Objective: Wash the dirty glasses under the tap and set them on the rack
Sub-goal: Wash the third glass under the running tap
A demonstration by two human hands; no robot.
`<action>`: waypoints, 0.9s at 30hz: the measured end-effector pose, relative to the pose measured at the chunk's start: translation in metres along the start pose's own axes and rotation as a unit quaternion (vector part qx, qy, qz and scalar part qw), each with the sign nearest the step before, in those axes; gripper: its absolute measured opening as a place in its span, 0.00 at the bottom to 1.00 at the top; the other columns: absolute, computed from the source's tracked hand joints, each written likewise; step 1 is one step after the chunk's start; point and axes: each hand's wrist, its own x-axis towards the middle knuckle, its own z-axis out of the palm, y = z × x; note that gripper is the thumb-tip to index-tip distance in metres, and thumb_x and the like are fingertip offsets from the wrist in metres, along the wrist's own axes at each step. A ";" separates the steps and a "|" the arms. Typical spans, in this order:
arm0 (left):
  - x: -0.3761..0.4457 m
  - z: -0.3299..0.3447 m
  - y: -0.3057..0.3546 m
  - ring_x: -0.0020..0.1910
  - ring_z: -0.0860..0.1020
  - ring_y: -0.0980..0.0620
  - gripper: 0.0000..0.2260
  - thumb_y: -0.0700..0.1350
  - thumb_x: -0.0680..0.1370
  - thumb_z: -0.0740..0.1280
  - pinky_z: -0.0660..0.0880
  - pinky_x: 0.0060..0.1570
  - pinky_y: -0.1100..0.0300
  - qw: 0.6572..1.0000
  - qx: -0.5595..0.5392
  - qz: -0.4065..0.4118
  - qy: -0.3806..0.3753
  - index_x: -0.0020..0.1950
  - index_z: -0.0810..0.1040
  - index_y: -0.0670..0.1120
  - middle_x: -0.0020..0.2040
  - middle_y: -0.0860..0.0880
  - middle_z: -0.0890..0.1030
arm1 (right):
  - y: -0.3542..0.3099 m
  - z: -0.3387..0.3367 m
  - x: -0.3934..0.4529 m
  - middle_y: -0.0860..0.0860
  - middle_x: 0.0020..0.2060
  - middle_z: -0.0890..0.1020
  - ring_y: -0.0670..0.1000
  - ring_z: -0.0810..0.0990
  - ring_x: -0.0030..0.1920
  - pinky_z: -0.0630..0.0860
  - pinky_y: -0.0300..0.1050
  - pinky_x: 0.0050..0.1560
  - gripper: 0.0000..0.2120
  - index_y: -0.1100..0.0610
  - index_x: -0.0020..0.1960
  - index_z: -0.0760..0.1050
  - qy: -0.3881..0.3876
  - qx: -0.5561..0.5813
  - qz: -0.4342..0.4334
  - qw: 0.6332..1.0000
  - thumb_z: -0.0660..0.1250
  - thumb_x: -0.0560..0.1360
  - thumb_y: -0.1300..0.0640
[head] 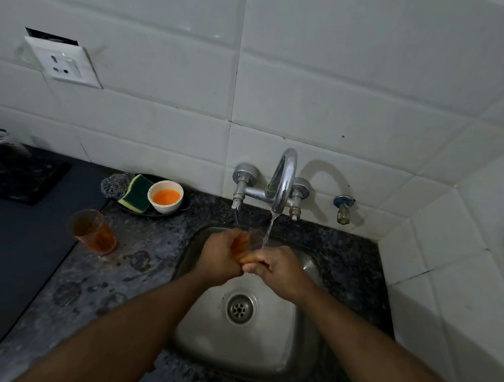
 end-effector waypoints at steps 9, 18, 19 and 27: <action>0.002 0.006 0.001 0.40 0.80 0.62 0.15 0.48 0.67 0.80 0.76 0.40 0.64 0.997 0.013 0.052 0.047 0.50 0.79 0.54 0.41 0.57 0.82 | -0.008 -0.002 0.005 0.39 0.42 0.86 0.37 0.84 0.44 0.75 0.29 0.48 0.04 0.55 0.51 0.88 0.040 0.024 0.013 0.999 0.75 0.78 0.56; 0.005 -0.005 -0.004 0.48 0.83 0.57 0.23 0.41 0.65 0.83 0.80 0.45 0.62 0.998 0.003 0.021 -0.052 0.56 0.81 0.51 0.48 0.55 0.83 | -0.004 -0.010 0.006 0.47 0.44 0.88 0.43 0.85 0.43 0.83 0.49 0.51 0.05 0.54 0.51 0.86 -0.029 -0.035 -0.003 0.999 0.73 0.79 0.54; 0.003 0.001 -0.003 0.46 0.82 0.59 0.21 0.46 0.65 0.83 0.80 0.45 0.62 0.999 0.016 0.042 0.001 0.54 0.81 0.53 0.45 0.56 0.83 | -0.008 -0.007 0.006 0.47 0.44 0.88 0.42 0.86 0.44 0.83 0.44 0.51 0.05 0.55 0.53 0.87 -0.006 -0.007 0.011 1.000 0.73 0.79 0.57; 0.007 -0.014 -0.015 0.47 0.83 0.53 0.28 0.33 0.65 0.82 0.84 0.45 0.57 0.973 -0.033 -0.064 -0.220 0.62 0.79 0.49 0.53 0.50 0.83 | 0.008 -0.017 0.009 0.45 0.44 0.88 0.41 0.83 0.42 0.81 0.47 0.50 0.06 0.51 0.50 0.86 -0.112 -0.126 -0.015 0.986 0.74 0.78 0.50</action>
